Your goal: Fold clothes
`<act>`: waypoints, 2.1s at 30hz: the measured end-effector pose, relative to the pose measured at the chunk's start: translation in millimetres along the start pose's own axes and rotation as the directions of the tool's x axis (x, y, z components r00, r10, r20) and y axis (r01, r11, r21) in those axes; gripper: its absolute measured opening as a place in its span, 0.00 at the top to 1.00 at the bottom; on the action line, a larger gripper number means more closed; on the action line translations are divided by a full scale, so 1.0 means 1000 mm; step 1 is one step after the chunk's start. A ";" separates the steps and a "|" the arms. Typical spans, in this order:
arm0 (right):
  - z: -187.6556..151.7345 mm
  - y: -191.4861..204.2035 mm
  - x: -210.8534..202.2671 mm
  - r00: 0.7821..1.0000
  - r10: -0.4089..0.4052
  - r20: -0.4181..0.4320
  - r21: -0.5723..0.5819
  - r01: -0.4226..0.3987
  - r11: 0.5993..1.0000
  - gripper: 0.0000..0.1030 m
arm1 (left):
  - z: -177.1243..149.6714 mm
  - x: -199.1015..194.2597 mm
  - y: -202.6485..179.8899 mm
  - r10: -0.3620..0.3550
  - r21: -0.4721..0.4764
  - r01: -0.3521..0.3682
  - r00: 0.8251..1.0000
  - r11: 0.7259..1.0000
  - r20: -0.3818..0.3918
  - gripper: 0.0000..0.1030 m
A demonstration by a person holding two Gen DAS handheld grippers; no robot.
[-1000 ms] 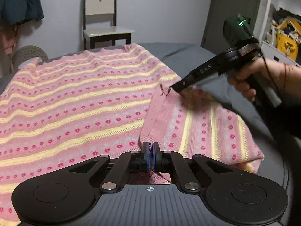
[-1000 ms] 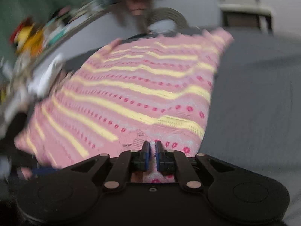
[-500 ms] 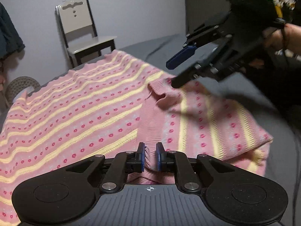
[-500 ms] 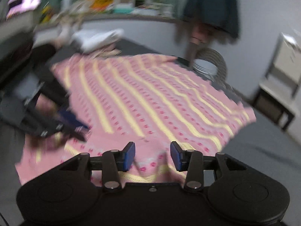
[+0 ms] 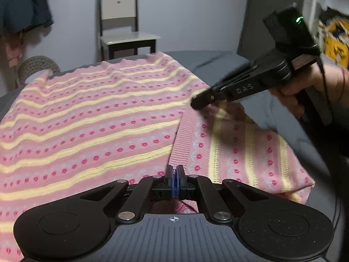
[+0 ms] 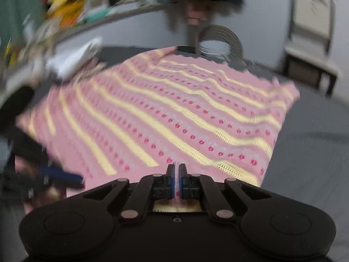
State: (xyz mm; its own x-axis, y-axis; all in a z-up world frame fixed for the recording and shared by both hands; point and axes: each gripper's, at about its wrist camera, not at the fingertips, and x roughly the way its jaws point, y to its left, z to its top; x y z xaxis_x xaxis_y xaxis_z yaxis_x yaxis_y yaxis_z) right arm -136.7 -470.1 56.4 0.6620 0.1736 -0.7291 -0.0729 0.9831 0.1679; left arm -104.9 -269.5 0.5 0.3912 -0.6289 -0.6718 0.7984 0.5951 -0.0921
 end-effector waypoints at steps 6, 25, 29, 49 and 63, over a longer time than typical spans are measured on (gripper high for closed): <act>0.001 0.001 -0.001 1.000 -0.022 -0.007 -0.004 0.021 1.000 0.72 | -0.007 0.003 0.010 0.006 -0.028 -0.007 1.000 1.000 -0.018 0.98; -0.015 -0.033 -0.012 0.989 -0.064 -0.130 -0.023 0.062 0.998 0.88 | -0.007 0.002 0.003 0.036 0.010 -0.036 0.999 0.999 -0.016 0.98; -0.012 -0.039 -0.036 0.996 -0.041 -0.076 0.072 0.046 0.996 0.62 | -0.005 -0.012 -0.003 0.017 0.013 -0.017 0.999 1.000 0.028 0.96; -0.054 -0.108 -0.033 0.981 0.185 -0.049 0.685 -0.102 0.721 0.60 | -0.020 0.005 -0.134 -0.252 -0.173 0.239 0.966 0.956 -0.061 0.28; -0.039 -0.086 -0.061 0.998 -0.024 -0.064 0.486 0.053 0.872 0.86 | -0.042 -0.001 -0.152 -0.232 0.102 0.238 0.970 0.966 -0.066 0.91</act>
State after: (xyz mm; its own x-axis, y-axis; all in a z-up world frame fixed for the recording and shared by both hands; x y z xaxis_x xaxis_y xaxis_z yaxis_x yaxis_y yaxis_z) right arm -199.4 -562.8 60.6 0.6141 0.1532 -0.7742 0.3337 0.8386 0.4307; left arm -245.9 -338.3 -16.2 0.1644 -0.7156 -0.6789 0.9110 0.3741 -0.1737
